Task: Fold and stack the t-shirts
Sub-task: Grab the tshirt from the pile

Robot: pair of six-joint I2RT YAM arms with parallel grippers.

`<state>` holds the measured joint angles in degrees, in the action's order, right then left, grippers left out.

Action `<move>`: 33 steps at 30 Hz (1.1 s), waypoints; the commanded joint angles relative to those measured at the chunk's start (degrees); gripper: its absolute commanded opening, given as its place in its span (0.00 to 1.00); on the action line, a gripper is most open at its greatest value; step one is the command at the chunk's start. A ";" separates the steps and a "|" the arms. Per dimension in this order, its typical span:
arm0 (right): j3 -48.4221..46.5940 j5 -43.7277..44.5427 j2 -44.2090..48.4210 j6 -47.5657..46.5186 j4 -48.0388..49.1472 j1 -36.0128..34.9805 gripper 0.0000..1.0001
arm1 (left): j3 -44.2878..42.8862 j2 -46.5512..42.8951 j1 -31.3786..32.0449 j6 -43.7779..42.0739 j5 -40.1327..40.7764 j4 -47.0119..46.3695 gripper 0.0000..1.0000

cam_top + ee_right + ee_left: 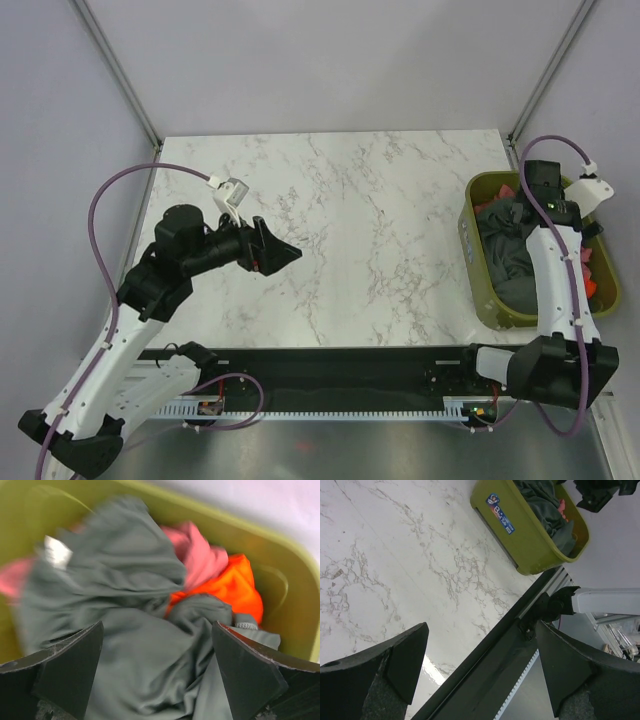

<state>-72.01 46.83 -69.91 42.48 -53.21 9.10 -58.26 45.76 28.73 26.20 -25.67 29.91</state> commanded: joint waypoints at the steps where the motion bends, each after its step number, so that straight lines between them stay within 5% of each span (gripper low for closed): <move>1: 4.76 -7.33 -0.05 0.59 3.45 5.47 0.97 | -0.72 -0.67 -0.08 1.14 -0.26 -1.17 0.95; 7: 11.01 -13.16 -2.51 -0.99 9.61 9.79 0.92 | -0.19 1.00 -0.08 2.37 -0.52 -1.08 0.92; 9: 12.50 -15.36 -2.86 -1.61 11.80 10.84 0.79 | -0.10 1.70 -0.08 2.72 -0.26 -1.17 0.91; 10: 12.77 -15.80 -2.86 -2.48 12.34 11.37 0.70 | -0.10 1.88 -0.08 2.89 -0.17 -1.17 0.90; 11: 12.86 -15.98 -2.78 -2.92 12.95 11.55 0.50 | -0.10 2.49 -0.08 2.98 -0.17 -1.26 0.89; 13: 12.33 -15.98 -2.25 -3.89 13.75 11.64 0.34 | 0.08 2.84 -0.08 3.07 -0.17 -1.17 0.87; 14: 11.11 -16.15 -1.99 -4.77 13.83 11.64 0.12 | 0.16 3.19 -0.08 3.25 -0.17 -1.26 0.86; 15: 10.40 -17.63 -1.46 -5.47 14.01 11.64 0.00 | 0.34 3.37 -0.08 3.33 -0.08 -1.26 0.85; 20: 2.41 -31.85 2.05 -9.95 17.43 11.64 0.00 | 0.34 4.34 -0.08 3.16 1.23 -1.26 0.84; 23: -5.31 -48.88 4.08 -8.82 24.36 11.38 0.00 | -0.01 4.95 -0.08 3.60 3.68 -1.17 0.83; 28: -22.16 -74.88 1.62 1.89 36.93 6.03 0.00 | -0.54 4.00 -0.17 5.44 8.60 -1.00 0.82; 33: -31.43 -85.84 -2.16 9.89 45.56 -3.11 0.00 | -1.15 0.65 -0.34 7.03 14.50 -0.21 0.81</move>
<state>-99.48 -24.80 -70.85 45.36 -16.62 9.87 -57.84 49.17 28.71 30.59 -16.75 30.24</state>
